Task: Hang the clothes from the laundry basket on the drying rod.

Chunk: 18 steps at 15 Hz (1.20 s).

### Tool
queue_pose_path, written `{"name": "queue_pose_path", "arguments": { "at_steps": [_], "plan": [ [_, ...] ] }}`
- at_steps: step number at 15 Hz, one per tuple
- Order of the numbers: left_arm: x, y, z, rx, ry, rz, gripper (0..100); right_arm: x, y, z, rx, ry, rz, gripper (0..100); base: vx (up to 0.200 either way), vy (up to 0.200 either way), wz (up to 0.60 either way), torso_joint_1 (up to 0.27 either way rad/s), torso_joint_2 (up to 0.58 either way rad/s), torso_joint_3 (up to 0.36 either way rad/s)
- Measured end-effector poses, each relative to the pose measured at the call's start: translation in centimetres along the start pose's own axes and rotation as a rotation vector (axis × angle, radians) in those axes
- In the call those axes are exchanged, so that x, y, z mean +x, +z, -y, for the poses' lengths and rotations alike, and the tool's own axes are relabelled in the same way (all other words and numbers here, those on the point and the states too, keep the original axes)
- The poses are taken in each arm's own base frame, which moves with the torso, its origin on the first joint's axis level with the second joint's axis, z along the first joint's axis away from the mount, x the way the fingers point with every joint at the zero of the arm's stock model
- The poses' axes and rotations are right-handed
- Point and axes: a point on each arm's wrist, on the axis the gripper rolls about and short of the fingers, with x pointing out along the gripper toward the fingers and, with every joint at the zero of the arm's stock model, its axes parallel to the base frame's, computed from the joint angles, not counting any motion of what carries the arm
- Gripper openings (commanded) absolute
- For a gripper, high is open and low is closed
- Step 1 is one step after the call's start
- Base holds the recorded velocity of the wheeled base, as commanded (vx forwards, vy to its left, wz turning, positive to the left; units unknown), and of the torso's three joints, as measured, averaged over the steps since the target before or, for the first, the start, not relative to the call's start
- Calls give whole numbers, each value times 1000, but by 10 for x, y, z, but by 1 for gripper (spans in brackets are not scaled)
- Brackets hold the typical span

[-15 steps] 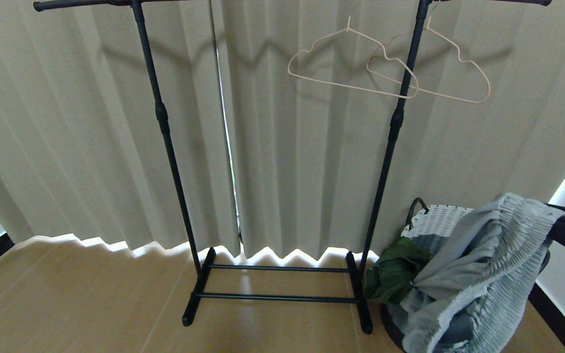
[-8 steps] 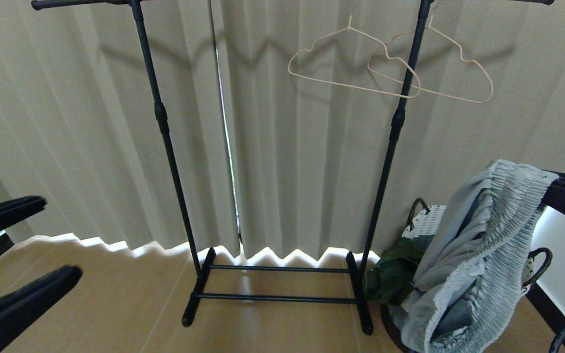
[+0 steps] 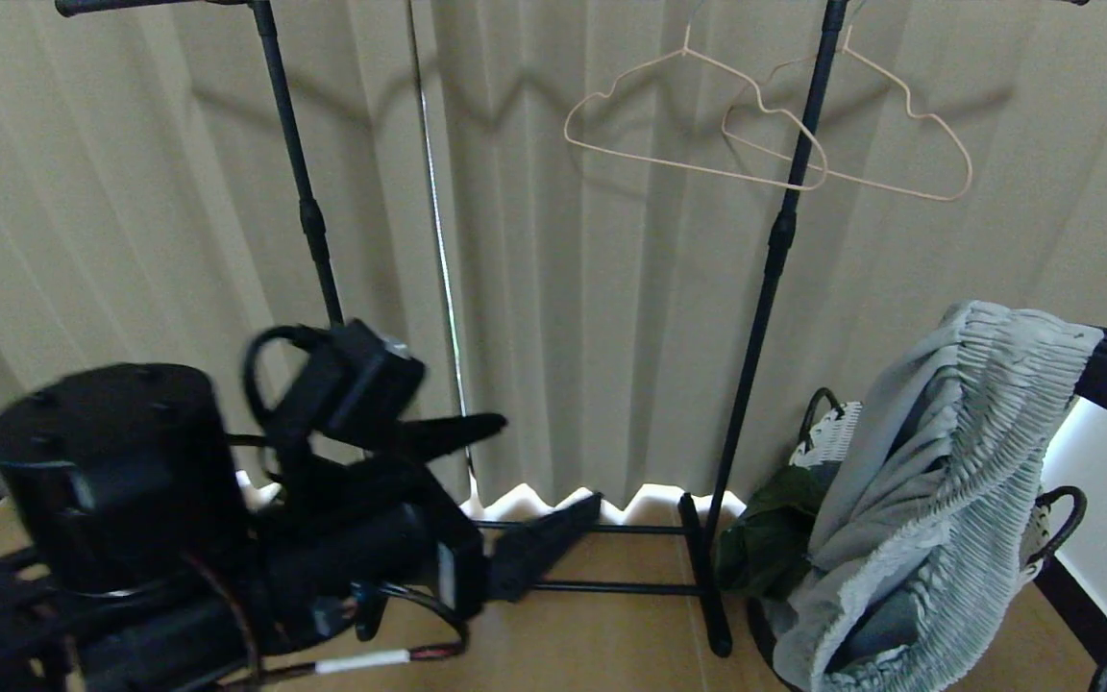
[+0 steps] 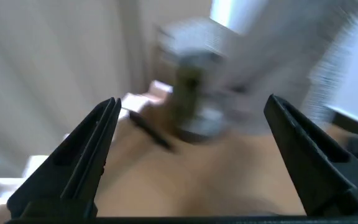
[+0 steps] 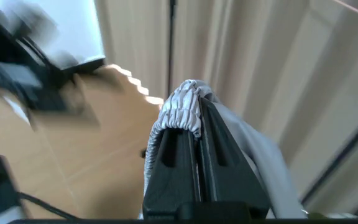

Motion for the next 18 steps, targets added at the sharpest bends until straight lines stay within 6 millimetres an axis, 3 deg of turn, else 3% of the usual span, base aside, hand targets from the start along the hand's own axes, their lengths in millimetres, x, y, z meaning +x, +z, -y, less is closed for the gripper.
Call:
{"name": "queue_pose_path", "arguments": {
  "at_steps": [4, 8, 13, 18],
  "plan": [
    [74, -23, 57, -93, -110, -80, 100, -1, 9, -4, 28, 22, 33, 0, 0, 0, 0, 0, 0, 0],
    [114, -30, 85, -145, -137, -75, 100, -3, 11, -6, 24, 30, 42, 0, 0, 0, 0, 0, 0, 0],
    [125, -51, 90, -131, -49, -119, 100, -4, 11, -6, 21, 30, 46, 0, 0, 0, 0, 0, 0, 0],
    [85, -72, 91, -117, -77, -172, 100, -5, 10, -6, 22, 27, 41, 0, 0, 0, 0, 0, 0, 0]
  ]
}}
